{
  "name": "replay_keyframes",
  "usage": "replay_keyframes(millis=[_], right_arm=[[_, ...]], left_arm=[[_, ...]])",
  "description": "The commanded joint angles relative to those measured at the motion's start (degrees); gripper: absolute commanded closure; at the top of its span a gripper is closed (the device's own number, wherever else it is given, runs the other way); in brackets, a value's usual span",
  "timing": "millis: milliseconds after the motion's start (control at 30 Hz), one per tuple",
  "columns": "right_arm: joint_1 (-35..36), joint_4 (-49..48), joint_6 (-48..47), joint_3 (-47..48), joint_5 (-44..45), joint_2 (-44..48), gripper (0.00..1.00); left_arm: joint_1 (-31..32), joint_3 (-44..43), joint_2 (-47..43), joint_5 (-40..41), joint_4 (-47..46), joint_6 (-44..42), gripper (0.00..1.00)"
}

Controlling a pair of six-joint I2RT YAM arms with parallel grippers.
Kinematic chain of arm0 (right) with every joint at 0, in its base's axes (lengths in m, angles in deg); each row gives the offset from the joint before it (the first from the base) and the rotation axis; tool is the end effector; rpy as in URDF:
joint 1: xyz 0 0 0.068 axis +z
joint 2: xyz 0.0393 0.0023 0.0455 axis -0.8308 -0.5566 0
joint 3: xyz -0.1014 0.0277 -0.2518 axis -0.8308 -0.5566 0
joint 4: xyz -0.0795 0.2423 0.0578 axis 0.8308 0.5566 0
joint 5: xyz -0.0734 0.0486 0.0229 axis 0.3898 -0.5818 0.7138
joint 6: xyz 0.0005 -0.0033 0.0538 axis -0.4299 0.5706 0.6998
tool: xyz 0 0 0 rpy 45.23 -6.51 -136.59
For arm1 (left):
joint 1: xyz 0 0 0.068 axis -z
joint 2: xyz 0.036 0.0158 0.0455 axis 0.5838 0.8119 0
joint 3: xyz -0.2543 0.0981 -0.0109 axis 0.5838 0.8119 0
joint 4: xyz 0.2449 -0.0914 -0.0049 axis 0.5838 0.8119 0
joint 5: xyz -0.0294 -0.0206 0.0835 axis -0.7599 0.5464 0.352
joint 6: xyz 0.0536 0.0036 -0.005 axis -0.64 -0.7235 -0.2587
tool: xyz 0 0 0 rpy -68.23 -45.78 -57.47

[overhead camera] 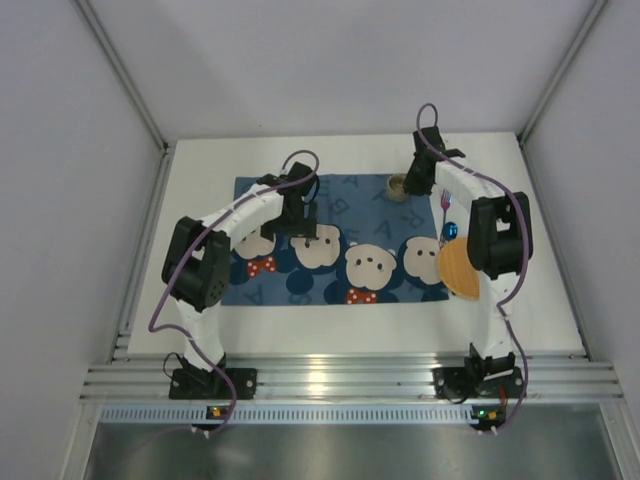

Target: Set the dinner table for one person

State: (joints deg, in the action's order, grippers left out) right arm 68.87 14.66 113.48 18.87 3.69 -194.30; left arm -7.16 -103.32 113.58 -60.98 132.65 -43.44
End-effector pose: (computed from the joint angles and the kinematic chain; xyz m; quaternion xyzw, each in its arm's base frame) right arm 0.4613 0.1001 0.2107 0.1982 0.9305 0.0772 0.2983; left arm 0.3495 -0.1813 0.2056 0.0072 0.9834 0.0344 0.1778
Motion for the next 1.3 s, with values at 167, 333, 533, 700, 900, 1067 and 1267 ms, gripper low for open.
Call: replay_keyframes(millis=[167,333,533,700,900,1067,1267], right_arm=[[0.8,0.0,-0.5,1.1,2.1,-2.3,0.95],[1.1,1.2,-2.0,2.5,2.0,-1.4,0.34],[0.0,5.0,-4.3,4.2,4.8,4.2,0.00],[-3.2,5.3,-4.9,-6.5,5.9,15.5,0.00],[-12.4,4.7,1.0,-28.3,1.4,29.6,0.00],[-29.6,2.7,-0.9,-41.7,-10.8,37.9,0.00],[-42.5,-0.2,0.1,-54.3,-21.5,46.3,0.00]], left_arm=[[-0.2,2.7,-9.3,1.1,4.4,3.4,0.04],[-0.2,4.8,-12.2,0.7,4.4,4.1,0.04],[-0.1,5.2,-15.0,0.0,4.4,4.8,0.04],[0.1,7.1,-18.8,-1.1,4.4,5.7,0.04],[1.1,11.7,-23.1,-4.2,2.2,6.8,0.04],[2.6,13.9,-24.2,-5.9,0.8,6.7,0.04],[3.5,15.4,-23.2,-8.6,-1.1,5.6,0.04]])
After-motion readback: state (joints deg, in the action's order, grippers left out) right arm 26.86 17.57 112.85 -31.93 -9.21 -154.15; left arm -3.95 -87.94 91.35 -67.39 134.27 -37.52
